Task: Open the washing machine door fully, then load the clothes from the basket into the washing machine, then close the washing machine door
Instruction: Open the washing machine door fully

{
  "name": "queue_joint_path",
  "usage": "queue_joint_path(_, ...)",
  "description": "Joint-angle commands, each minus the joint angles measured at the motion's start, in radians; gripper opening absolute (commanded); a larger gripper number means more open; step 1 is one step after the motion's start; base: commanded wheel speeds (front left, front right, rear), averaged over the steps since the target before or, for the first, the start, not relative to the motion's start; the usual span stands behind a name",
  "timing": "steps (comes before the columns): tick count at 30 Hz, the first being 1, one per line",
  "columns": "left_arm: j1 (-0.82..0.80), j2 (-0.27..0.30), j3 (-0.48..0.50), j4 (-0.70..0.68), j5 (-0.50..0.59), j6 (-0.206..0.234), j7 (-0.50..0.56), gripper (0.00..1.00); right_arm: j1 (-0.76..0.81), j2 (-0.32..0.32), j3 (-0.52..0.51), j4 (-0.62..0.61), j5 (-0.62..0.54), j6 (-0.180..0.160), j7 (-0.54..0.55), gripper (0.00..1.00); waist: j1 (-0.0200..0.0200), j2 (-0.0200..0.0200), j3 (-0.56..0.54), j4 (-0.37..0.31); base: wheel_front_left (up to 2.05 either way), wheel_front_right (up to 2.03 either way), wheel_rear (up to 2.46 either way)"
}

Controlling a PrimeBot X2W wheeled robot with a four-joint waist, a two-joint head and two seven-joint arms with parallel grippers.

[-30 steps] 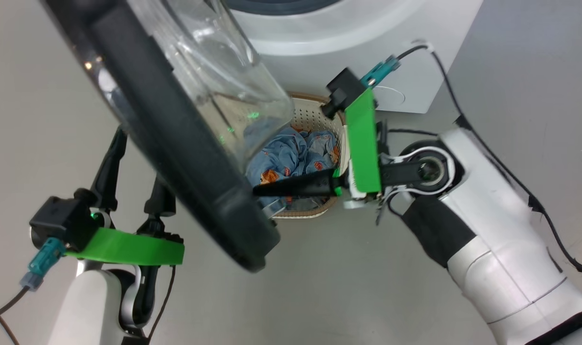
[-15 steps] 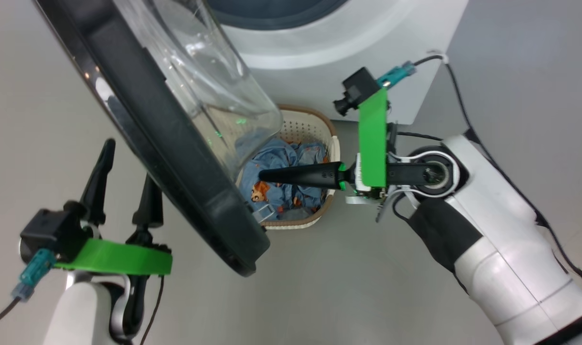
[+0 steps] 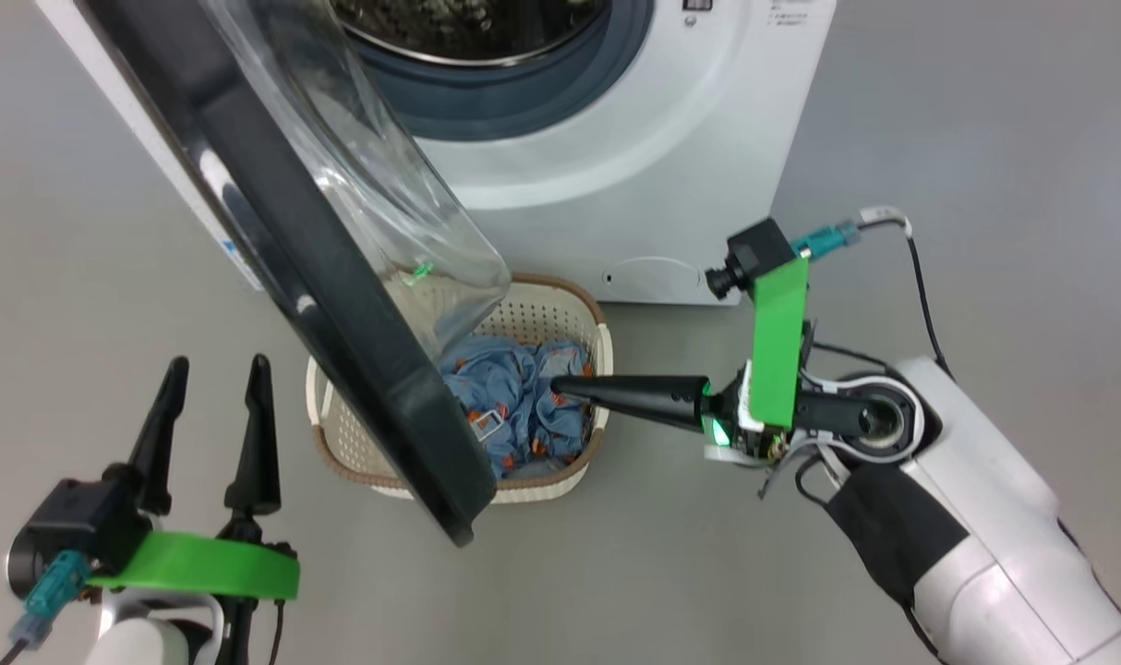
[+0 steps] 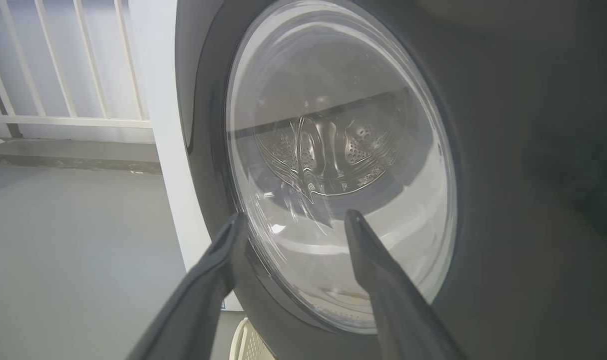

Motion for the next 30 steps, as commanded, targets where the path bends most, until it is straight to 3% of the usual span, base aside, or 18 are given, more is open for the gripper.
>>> queue_joint_path(1,0.001,0.025,0.039,-0.027,0.009,-0.002,-0.006,1.00,0.020,0.010,-0.001,-0.034,0.014,0.002,-0.013,0.00,0.0000,0.0000,-0.020,-0.011,0.00,0.00,0.00)
queue_joint_path(13,0.090,0.020,0.079,-0.042,0.019,-0.002,-0.006,1.00,0.147,-0.020,0.013,-0.109,0.059,0.002,-0.121,0.01,0.0000,0.0000,-0.080,-0.057,0.00,0.00,0.00)
queue_joint_path(14,0.094,0.019,0.078,-0.044,0.019,-0.002,-0.006,1.00,0.155,-0.024,0.015,-0.117,0.058,0.002,-0.130,0.13,0.0000,0.0000,-0.084,-0.062,0.00,0.00,0.00)
queue_joint_path(16,0.104,0.019,0.075,-0.046,0.021,-0.002,-0.006,1.00,0.168,-0.030,0.011,-0.134,0.050,0.002,-0.165,0.48,0.0000,0.0000,-0.091,-0.071,0.00,0.00,0.00)
queue_joint_path(17,0.108,0.018,0.074,-0.047,0.021,-0.002,-0.006,1.00,0.173,-0.031,0.007,-0.142,0.044,0.002,-0.187,0.85,0.0000,0.0000,-0.094,-0.076,0.00,0.00,0.00)
queue_joint_path(18,0.111,0.018,0.074,-0.046,0.021,-0.002,-0.006,1.00,0.176,-0.032,0.001,-0.152,0.033,0.002,-0.214,1.00,0.0000,0.0000,-0.097,-0.080,0.00,0.00,0.00)
queue_joint_path(22,0.117,0.020,0.075,-0.045,0.017,-0.002,-0.006,1.00,0.188,-0.032,-0.023,-0.195,-0.034,0.002,-0.332,1.00,0.0000,0.0000,-0.102,-0.091,0.00,0.00,0.00)
queue_joint_path(30,0.118,0.015,0.078,-0.058,0.018,-0.002,-0.006,1.00,0.187,-0.039,-0.054,-0.229,-0.301,0.002,-0.655,1.00,0.0000,0.0000,-0.098,-0.101,0.00,0.00,0.00)
